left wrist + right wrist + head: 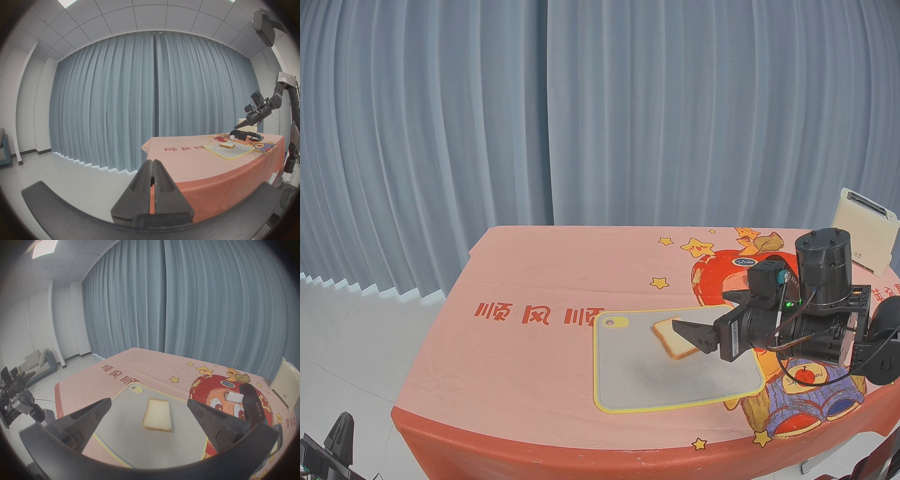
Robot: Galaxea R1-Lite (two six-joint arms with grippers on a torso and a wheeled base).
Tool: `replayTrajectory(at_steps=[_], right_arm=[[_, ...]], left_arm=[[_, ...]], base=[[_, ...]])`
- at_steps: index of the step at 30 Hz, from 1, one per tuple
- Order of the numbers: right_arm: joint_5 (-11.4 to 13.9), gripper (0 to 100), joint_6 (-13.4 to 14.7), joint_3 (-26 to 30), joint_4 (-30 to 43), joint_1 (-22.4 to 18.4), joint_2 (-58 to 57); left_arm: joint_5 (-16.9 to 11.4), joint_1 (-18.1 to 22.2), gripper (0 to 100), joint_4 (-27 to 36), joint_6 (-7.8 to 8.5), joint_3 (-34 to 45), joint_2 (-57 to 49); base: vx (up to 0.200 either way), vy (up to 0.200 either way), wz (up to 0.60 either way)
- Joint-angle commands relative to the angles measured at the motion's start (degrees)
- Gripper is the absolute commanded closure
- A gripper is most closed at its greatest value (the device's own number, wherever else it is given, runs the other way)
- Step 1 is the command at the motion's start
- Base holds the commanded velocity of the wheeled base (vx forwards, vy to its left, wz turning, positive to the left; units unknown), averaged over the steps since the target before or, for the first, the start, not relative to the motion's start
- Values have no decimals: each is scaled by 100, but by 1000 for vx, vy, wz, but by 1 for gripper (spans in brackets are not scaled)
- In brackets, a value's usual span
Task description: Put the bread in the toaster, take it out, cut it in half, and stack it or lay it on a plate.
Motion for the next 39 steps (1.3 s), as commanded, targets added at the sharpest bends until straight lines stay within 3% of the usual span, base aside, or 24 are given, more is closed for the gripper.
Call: replayTrajectory(at_steps=[1, 11, 18, 22, 39], right_arm=[[-37, 0, 20, -14, -25, 13, 5], [-327, 0, 55, 4, -34, 189, 189], [-441, 0, 72, -181, -219, 277, 426], [-652, 0, 72, -497, -148, 277, 585], [-687, 0, 55, -937, -104, 277, 892]], left_arm=[[1, 0, 100, -3, 0, 101, -40], [1, 0, 100, -3, 0, 101, -49], [1, 0, 100, -3, 0, 101, -40], [1, 0, 100, -3, 0, 101, -49], [1, 0, 100, -3, 0, 101, -49]], base=[[0, 0, 0], [0, 0, 0], [0, 0, 0], [0, 0, 0], [0, 0, 0]])
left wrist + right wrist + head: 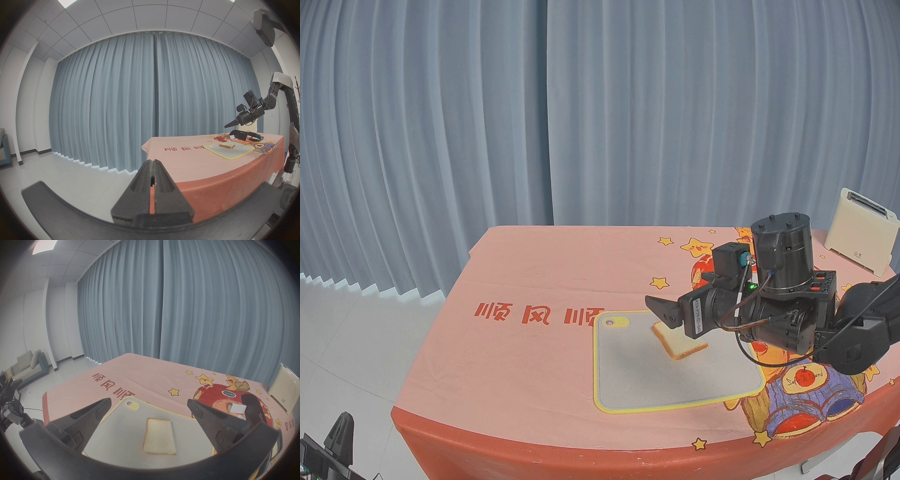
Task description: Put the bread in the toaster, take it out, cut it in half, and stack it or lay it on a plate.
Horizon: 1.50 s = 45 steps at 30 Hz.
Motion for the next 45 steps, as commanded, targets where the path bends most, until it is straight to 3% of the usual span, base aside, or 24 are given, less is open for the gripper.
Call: replayTrajectory(at_steps=[1, 16, 20, 32, 36, 45], right_arm=[[8, 0, -5, -26, -6, 30, 86], [-1, 0, -23, -439, 29, -23, 482], [8, 0, -5, -510, 337, 3, 587], [-19, 0, 13, -272, 416, 197, 983], [-256, 0, 13, -220, 416, 285, 1062], [-265, 0, 30, -26, 372, 513, 1018]], left_arm=[[1, 0, 100, -2, 0, 101, -40], [1, 0, 100, -2, 0, 101, -49], [1, 0, 100, -2, 0, 101, -49], [1, 0, 100, -2, 0, 101, -40], [1, 0, 100, -2, 0, 101, -49], [1, 0, 100, -2, 0, 101, -49]], base=[[0, 0, 0], [0, 0, 0], [0, 0, 0], [0, 0, 0], [0, 0, 0], [0, 0, 0]])
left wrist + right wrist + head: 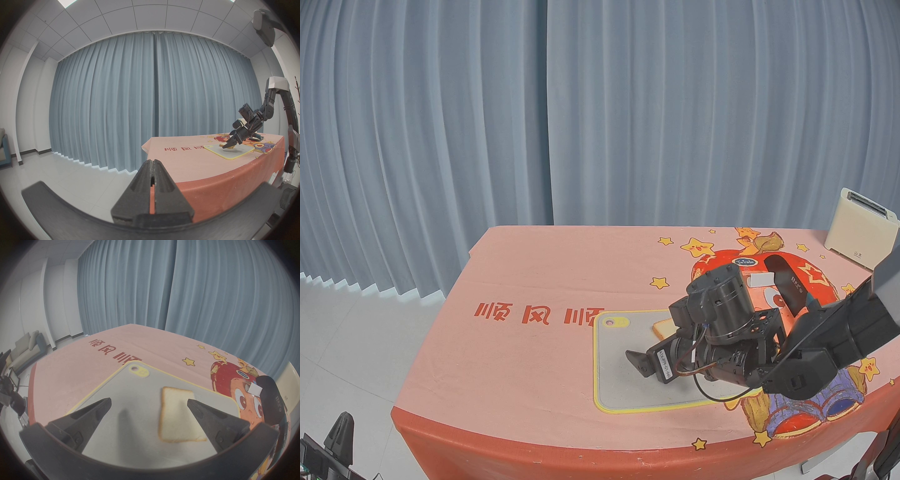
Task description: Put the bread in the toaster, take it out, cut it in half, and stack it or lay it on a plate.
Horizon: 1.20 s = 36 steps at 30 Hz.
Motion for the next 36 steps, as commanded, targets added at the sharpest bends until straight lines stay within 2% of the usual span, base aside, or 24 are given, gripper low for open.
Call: replayTrajectory(at_steps=[1, 10, 14, 16, 36], right_arm=[[-5, 0, 9, 66, -17, 128, 2], [-5, 0, 228, -48, -25, 172, 116], [4, 0, 527, -65, 10, 225, 160], [12, 0, 571, -65, 10, 234, 204], [4, 0, 597, -65, 10, 269, 300]], left_arm=[[1, 0, 100, -2, 0, 101, -49], [1, 0, 100, -2, 0, 101, -49], [1, 0, 100, -2, 0, 101, -49], [1, 0, 100, -2, 0, 101, -49], [1, 0, 100, -2, 0, 101, -40]], base=[[0, 0, 0], [0, 0, 0], [0, 0, 0], [0, 0, 0], [0, 0, 0]])
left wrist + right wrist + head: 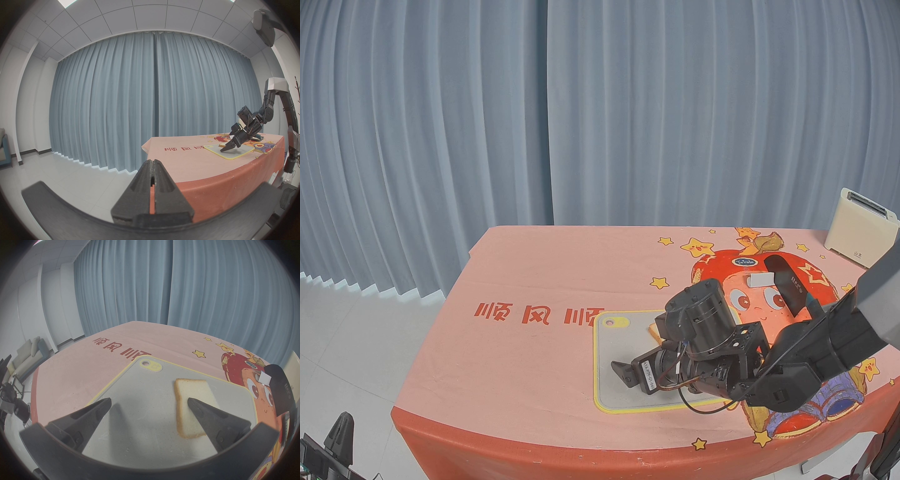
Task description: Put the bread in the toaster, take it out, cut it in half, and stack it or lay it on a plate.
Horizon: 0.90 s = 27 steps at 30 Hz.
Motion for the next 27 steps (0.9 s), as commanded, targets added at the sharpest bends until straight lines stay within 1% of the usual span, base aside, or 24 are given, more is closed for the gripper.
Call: replayTrajectory(at_steps=[1, 2, 3, 12, 17, 18, 27], right_arm=[[-8, 0, 4, 19, 17, -2, 19], [-8, 0, 4, 19, 17, 7, 19], [-8, 100, 4, 19, 26, 7, 19], [-52, 100, 4, 37, 43, -10, 28], [-166, 100, 4, 45, 43, -37, 10], [-236, 100, 4, 81, 35, -37, 1], [-254, 100, -5, 98, 26, -37, -280]], left_arm=[[1, 0, 100, -2, 0, 101, -49], [1, 0, 100, -2, 0, 101, -49], [1, 0, 100, -2, 0, 101, -49], [1, 0, 100, -2, 0, 101, -49], [1, 0, 100, -2, 0, 101, -49], [1, 0, 100, -2, 0, 101, -49], [1, 0, 100, -2, 0, 101, -49]], base=[[0, 0, 0], [0, 0, 0], [0, 0, 0], [0, 0, 0], [0, 0, 0], [0, 0, 0], [0, 0, 0]])
